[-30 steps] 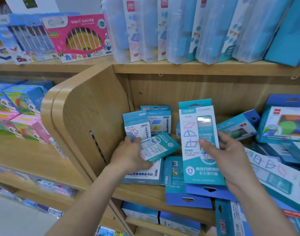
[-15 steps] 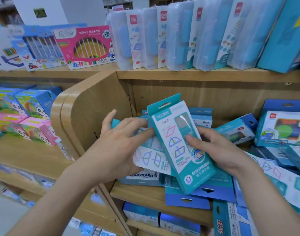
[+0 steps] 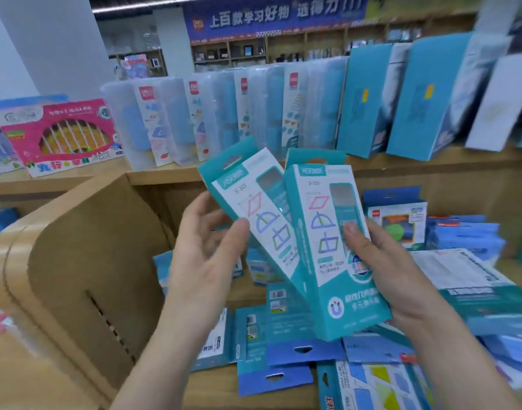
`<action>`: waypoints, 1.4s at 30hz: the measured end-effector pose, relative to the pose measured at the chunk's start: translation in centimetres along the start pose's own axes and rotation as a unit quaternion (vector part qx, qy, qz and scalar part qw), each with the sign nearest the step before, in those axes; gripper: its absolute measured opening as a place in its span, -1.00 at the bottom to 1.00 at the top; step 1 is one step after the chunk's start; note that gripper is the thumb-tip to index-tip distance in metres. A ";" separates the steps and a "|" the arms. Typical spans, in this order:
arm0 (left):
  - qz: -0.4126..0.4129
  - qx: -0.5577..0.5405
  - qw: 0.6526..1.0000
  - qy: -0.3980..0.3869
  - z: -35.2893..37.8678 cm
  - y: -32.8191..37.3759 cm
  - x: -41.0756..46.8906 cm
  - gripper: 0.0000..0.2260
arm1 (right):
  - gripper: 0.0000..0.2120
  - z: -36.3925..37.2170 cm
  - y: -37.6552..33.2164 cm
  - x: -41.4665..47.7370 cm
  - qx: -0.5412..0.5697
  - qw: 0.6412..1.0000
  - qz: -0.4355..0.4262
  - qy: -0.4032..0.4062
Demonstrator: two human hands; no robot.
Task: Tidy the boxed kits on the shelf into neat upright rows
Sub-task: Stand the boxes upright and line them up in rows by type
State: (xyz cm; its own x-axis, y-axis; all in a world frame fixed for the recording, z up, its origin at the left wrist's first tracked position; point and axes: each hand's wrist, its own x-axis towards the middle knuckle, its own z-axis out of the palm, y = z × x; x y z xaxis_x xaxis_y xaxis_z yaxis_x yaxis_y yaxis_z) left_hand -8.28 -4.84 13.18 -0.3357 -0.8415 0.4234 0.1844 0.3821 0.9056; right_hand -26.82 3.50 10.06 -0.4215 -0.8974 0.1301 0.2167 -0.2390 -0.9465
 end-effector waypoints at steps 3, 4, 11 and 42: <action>-0.041 -0.031 0.994 -0.093 3.9 -0.5 -0.6 -0.68 | -0.69 -1.7 -1.4 -1.5 -0.042 0.998 -0.025 0.032; -0.040 -0.023 0.993 -0.105 5.0 -0.6 -0.7 -0.73 | -0.69 -2.4 -1.8 -2.0 -0.063 0.997 -0.033 0.038; -0.010 -0.012 0.970 -0.242 11.7 -0.2 -1.8 -0.71 | -0.71 -8.7 -4.5 -4.7 -0.191 0.975 -0.097 0.058; -0.049 0.211 0.954 -0.207 46.7 -8.3 -0.3 -0.60 | -0.40 -41.5 -8.2 -7.7 -0.413 0.856 -0.107 0.291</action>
State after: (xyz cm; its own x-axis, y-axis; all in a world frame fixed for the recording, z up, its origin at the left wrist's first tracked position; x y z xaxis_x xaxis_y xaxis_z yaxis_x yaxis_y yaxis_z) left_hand -52.79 10.09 6.80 -0.6842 -0.6918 0.2310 -0.2261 0.5023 0.8346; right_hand -61.91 27.75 4.54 -0.7931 -0.4720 0.3849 -0.5160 0.1850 -0.8363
